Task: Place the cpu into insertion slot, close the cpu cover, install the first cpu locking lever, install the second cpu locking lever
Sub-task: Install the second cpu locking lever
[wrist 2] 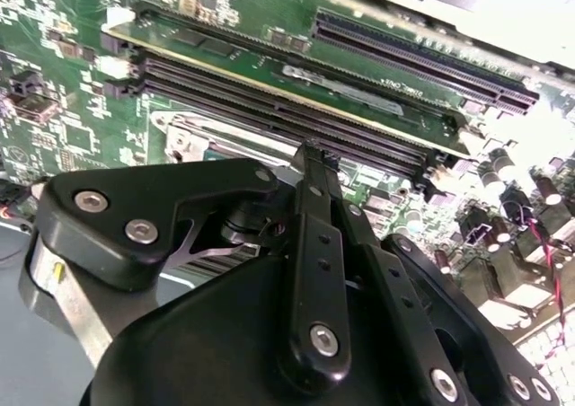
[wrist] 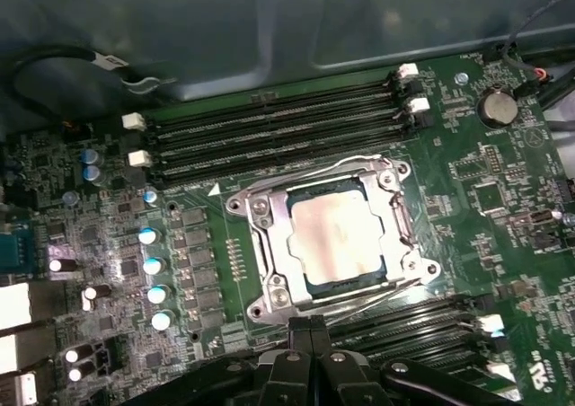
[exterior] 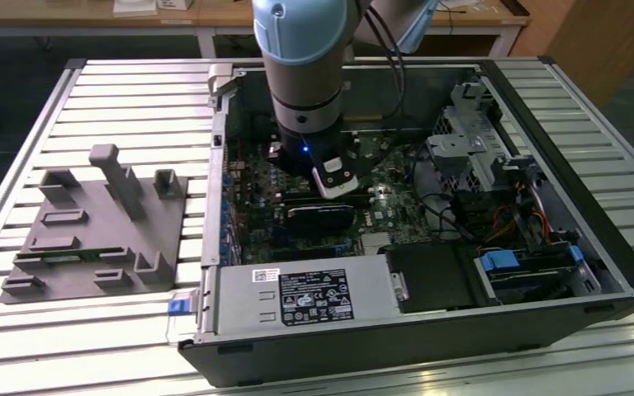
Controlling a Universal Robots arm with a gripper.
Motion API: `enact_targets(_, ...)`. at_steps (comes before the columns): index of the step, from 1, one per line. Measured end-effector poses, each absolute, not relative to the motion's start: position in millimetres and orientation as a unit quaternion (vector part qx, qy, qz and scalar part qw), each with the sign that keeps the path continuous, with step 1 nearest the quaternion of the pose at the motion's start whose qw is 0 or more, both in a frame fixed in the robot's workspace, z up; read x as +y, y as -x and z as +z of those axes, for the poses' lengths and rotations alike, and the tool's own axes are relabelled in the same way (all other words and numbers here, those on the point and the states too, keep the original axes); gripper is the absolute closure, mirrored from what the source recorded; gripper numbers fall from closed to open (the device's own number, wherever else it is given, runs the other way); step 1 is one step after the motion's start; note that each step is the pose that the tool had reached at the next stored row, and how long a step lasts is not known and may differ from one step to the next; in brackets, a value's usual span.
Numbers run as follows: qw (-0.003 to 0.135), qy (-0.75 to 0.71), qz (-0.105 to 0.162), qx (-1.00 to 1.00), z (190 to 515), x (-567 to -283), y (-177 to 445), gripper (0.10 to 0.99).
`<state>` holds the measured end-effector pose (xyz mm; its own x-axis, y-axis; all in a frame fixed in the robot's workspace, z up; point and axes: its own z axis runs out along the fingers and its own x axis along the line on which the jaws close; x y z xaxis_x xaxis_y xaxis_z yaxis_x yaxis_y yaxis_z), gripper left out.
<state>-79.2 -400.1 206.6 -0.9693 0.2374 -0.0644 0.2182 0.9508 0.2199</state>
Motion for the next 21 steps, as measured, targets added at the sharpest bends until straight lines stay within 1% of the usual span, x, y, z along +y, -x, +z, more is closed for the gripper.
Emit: enact_targets(21, 0.040, -0.117, 0.154, 0.980, 194.2, -403.2, 90.4, 0.980)
